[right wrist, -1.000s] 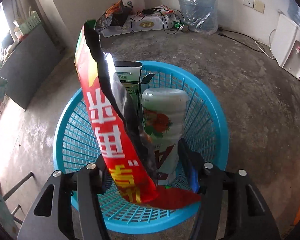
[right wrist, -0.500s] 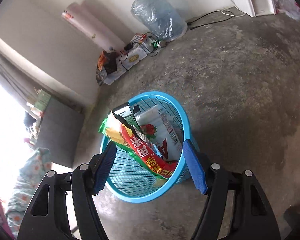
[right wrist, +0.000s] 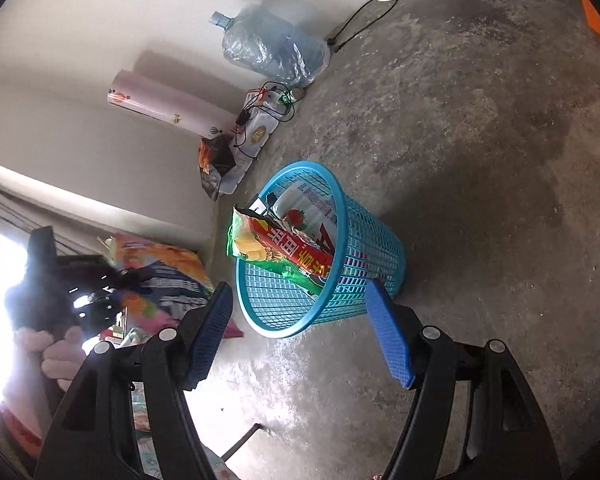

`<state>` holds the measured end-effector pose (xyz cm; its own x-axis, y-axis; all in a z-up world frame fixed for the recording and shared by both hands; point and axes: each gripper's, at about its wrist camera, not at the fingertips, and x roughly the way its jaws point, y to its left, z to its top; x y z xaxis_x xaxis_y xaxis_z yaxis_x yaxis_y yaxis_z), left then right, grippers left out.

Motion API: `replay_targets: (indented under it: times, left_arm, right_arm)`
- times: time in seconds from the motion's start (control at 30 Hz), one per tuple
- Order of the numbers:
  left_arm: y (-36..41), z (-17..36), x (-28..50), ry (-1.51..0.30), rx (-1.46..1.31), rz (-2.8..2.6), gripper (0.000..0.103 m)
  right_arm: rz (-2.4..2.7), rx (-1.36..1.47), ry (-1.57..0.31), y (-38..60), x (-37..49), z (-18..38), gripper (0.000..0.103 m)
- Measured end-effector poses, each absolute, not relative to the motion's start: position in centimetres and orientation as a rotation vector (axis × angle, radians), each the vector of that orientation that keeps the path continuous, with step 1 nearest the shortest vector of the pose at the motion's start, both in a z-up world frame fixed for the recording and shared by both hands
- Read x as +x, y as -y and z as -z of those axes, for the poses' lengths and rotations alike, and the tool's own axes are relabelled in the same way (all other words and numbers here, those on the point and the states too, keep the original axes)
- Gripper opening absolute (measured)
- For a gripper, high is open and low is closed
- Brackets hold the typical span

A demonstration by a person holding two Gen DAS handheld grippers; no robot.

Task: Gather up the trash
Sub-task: 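Lower the orange-and-blue bag into the wastebasket and release it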

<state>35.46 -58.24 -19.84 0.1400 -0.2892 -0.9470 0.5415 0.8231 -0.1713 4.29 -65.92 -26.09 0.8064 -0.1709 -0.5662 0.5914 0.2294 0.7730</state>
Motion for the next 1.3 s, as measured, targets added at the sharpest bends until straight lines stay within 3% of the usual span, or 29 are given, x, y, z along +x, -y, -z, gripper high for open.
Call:
replay_targets:
  times: [0.07,0.1,0.13,0.43,0.63,0.77,1.0,1.13,1.2,1.3]
  left_arm:
    - [58.5,20.3,34.2,-1.315,0.147,0.698,0.034]
    - [58.6,20.1,33.5,-1.322,0.113,0.752,0.045]
    - [58.5,19.7,33.0,-1.318,0.100,0.788,0.049]
    - [53.7,10.4,32.7,-1.215,-0.048,0.940,0.053]
    - [44.2,1.9,31.5,-1.070,-0.070,0.991,0.063]
    - [36.1,-1.9,29.7,-0.988,-0.081,0.976,0.063]
    - [23.8,-3.7,27.0,-0.914,-0.157,0.896,0.065]
    - [18.2,-3.0,26.4,-0.921,-0.225,0.812,0.066]
    - [15.8,-2.6,26.3,-0.929,-0.253,0.771,0.066]
    - [13.4,-1.9,26.5,-0.942,-0.286,0.725,0.066]
  right_arm:
    - [0.539,1.222,-0.405,65.9,4.2,25.8,0.067]
    - [0.539,1.218,-0.404,65.9,4.0,25.8,0.067]
    - [0.538,1.219,-0.404,65.9,4.0,25.8,0.067]
    - [0.469,1.150,-0.447,64.3,5.5,24.9,0.067]
    - [0.385,1.067,-0.465,62.7,7.9,22.6,0.067]
    - [0.309,1.005,-0.572,63.2,12.4,22.6,0.067]
    - [0.327,0.974,-0.888,67.2,22.1,29.4,0.067]
    - [0.309,1.043,-0.933,68.5,24.2,31.8,0.067]
    - [0.317,1.033,-0.948,68.7,24.9,32.3,0.058]
    - [0.322,0.975,-0.961,68.5,26.2,32.3,0.028]
